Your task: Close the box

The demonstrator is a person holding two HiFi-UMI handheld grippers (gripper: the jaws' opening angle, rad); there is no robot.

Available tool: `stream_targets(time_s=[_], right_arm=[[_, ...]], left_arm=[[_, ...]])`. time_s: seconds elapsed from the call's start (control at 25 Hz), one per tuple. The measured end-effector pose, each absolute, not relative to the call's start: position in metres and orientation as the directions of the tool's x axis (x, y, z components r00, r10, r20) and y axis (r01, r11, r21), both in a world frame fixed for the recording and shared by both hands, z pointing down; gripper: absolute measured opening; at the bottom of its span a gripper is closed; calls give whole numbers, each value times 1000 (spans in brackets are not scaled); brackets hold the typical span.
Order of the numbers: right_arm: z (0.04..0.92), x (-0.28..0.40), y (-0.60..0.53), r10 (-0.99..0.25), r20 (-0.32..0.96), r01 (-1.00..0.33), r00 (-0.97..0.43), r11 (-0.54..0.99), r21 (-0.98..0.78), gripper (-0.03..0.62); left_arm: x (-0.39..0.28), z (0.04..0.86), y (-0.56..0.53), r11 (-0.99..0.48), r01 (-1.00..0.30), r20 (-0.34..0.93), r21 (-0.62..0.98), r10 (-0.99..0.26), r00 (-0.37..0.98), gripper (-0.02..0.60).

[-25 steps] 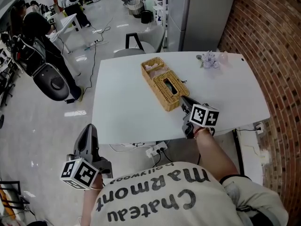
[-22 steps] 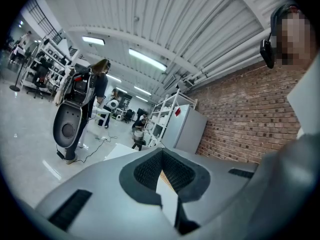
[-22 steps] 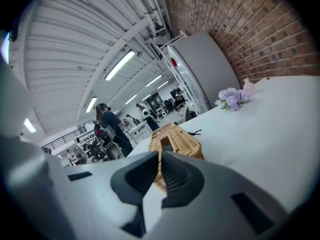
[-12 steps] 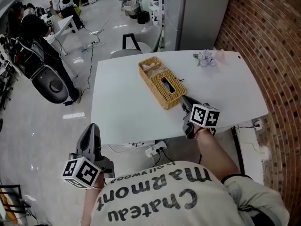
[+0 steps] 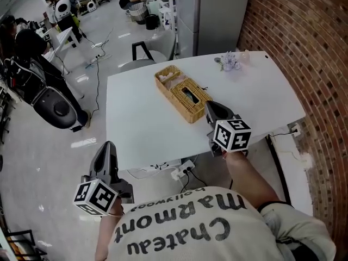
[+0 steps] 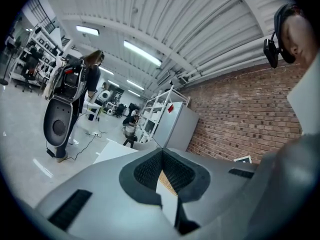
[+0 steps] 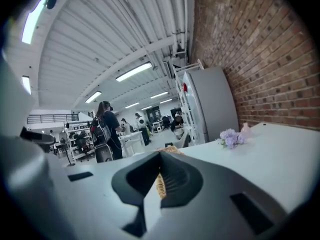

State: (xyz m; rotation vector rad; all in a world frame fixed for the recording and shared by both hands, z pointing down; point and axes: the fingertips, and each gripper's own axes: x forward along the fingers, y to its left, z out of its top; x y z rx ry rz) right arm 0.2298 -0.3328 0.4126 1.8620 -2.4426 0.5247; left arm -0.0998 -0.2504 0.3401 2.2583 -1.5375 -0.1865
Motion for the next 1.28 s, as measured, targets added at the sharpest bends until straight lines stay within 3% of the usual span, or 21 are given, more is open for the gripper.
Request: stream_targets(time_s=[0.56, 1.28], right_arm=[[346, 133, -283, -949, 154, -939, -274, 229, -257, 3], [319, 15, -241, -925, 119, -918, -361, 331, -219, 2]], left_arm=[[-152, 321, -229, -400, -836, 104, 376, -878, 467, 2], [-220, 307, -196, -412, -825, 45, 388, -885, 463, 2]])
